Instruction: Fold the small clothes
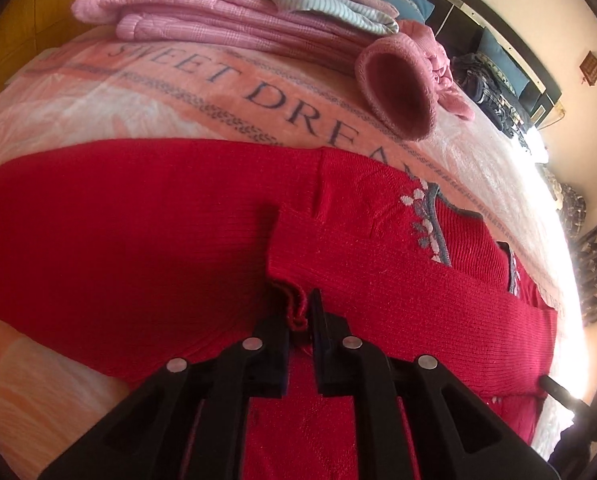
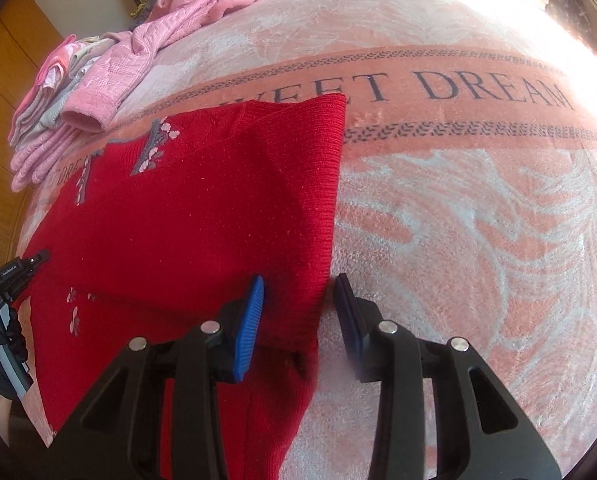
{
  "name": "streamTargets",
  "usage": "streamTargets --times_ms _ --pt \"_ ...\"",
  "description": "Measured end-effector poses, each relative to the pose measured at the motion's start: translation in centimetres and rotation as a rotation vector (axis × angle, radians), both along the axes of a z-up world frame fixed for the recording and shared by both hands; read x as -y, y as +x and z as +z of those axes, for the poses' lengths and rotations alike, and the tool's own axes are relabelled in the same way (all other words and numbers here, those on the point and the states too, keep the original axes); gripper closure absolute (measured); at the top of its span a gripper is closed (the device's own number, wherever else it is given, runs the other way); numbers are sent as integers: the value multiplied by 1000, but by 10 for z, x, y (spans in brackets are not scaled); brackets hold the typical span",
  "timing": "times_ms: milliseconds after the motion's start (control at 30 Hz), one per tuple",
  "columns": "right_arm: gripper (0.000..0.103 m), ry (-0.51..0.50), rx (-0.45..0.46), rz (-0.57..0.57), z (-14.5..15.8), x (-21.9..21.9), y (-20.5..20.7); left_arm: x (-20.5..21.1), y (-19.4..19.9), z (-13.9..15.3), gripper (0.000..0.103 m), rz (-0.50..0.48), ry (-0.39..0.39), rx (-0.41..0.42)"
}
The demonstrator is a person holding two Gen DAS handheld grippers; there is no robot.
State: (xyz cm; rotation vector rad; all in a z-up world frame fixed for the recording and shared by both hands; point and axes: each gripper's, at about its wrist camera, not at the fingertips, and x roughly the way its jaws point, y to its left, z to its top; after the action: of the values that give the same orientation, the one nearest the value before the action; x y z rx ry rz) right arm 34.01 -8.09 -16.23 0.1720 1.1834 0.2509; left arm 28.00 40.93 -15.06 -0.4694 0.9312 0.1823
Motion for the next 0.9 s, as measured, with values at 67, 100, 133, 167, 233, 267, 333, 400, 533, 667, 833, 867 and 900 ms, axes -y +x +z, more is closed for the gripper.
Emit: streamTargets --times_ms 67,100,133,167,233,267,333,400,533,667,833,867,900 --pt "65 33 8 -10 7 4 -2 -10 -7 23 91 52 5 64" --pt "65 50 27 -9 15 5 -4 -13 -9 34 91 60 6 95" --pt "65 57 52 -4 24 5 -5 -14 -11 45 90 54 6 125" --pt "65 65 79 3 34 4 -6 -12 -12 54 86 41 6 148" --pt "64 115 114 23 50 0 -6 -5 -12 64 79 8 -9 174" --pt "64 145 114 30 54 -4 -4 1 -10 64 76 -19 -24 169" --pt "63 173 97 38 55 -13 0 15 -2 55 76 -76 -58 130" --pt "63 150 73 47 47 -23 3 25 6 38 76 -107 -96 72" --pt "63 123 -26 27 17 -30 8 25 15 0 76 -83 -132 -39" --pt "63 148 -59 18 -2 -25 9 21 15 -13 79 -98 -148 -36" --pt "63 115 -41 28 -2 -29 6 28 13 -11 79 -114 -109 -30" --pt "61 102 -36 38 -1 -31 6 28 12 -9 79 -114 -102 -33" --pt "60 88 -33 44 1 -33 5 28 10 -6 79 -109 -96 -39"
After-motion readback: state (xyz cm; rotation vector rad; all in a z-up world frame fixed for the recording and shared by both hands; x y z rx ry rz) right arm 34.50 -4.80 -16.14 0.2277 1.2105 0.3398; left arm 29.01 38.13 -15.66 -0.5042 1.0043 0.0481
